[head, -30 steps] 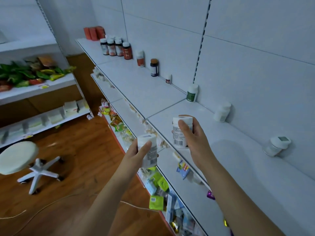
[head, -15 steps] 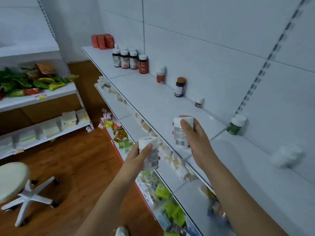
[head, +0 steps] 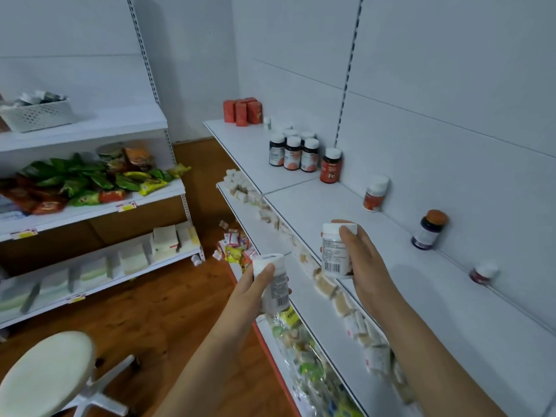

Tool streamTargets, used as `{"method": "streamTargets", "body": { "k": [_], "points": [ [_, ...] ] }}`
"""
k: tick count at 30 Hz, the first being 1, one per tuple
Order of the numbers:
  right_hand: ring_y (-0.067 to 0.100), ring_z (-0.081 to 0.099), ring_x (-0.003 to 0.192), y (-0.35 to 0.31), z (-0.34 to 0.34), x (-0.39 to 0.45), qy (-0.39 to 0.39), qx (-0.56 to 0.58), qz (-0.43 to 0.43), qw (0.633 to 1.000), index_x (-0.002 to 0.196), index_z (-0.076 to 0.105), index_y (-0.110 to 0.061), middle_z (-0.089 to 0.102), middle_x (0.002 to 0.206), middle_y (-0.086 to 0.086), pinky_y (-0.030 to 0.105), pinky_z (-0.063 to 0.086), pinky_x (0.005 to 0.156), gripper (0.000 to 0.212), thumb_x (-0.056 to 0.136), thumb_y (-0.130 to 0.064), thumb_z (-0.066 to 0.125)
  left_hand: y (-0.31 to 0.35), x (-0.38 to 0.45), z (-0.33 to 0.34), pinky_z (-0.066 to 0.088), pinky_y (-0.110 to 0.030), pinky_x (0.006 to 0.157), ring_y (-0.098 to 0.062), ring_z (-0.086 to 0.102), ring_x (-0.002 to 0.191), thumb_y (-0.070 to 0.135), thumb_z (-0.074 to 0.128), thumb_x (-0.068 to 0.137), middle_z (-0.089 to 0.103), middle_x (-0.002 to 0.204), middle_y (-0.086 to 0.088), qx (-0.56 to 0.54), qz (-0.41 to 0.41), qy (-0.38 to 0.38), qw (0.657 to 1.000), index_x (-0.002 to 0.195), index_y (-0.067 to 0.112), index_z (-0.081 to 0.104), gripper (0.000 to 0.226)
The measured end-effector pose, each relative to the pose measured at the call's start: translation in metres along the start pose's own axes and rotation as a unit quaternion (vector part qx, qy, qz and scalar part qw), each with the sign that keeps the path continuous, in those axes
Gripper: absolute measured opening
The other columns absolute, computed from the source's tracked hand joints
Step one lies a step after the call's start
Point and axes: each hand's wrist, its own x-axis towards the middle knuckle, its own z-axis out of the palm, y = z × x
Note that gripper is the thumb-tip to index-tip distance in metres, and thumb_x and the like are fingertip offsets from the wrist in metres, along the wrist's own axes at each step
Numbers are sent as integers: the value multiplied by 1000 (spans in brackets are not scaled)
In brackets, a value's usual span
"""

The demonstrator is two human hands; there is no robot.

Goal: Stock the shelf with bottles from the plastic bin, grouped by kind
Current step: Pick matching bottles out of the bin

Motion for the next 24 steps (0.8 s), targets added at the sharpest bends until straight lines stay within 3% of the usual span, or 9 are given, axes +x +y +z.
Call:
{"method": "streamTargets", "body": {
  "k": [3, 8, 11, 16, 19, 24],
  "points": [
    [25, 66, 107, 6, 21, 45, -6, 1, 5, 1000, 117, 61, -38, 69, 109, 0, 40, 57, 84, 25, 95, -47, 54, 9, 37, -26, 51, -11, 59, 6, 68, 83, 52, 48, 88, 62, 118, 10, 4, -7, 5, 1000, 132, 38, 45, 46],
    [22, 65, 106, 14, 55, 136, -17, -4, 0, 1000, 117, 59, -41, 67, 111, 2, 33, 54, 76, 32, 87, -51, 54, 21, 118, -66, 52, -11, 60, -5, 64, 94, 52, 46, 90, 59, 116, 17, 12, -14, 34, 999, 124, 46, 46, 35],
    [20, 65, 103, 26, 71, 202, -10, 9, -9, 1000, 121, 58, -36, 66, 112, 3, 30, 53, 76, 23, 99, -38, 51, 29, 184, -93, 52, -19, 76, -10, 57, 109, 57, 48, 84, 57, 119, 18, 28, -14, 31, 999, 119, 50, 48, 35],
    [8, 64, 97, 26, 100, 306, 11, 24, -4, 1000, 119, 57, -34, 66, 109, -5, 21, 50, 70, 20, 100, -31, 52, 60, 299, -132, 47, -45, 105, -17, 55, 121, 61, 53, 82, 57, 131, 11, 62, -17, 38, 997, 136, 47, 43, 57],
    [2, 63, 99, 19, 114, 363, 13, 6, -17, 1000, 118, 56, -36, 65, 113, -10, 15, 50, 69, 22, 98, -29, 57, 83, 358, -148, 51, -35, 94, -14, 56, 115, 52, 52, 89, 58, 125, 14, 76, -11, 37, 996, 129, 49, 44, 41],
    [-4, 64, 93, -4, 130, 452, 53, -84, -71, 992, 116, 59, -35, 67, 102, -19, 15, 48, 73, 28, 90, -32, 68, 106, 433, -172, 46, -30, 87, -8, 54, 105, 48, 54, 88, 54, 120, 20, 82, 9, 51, 995, 129, 48, 39, 44]
  ]
}}
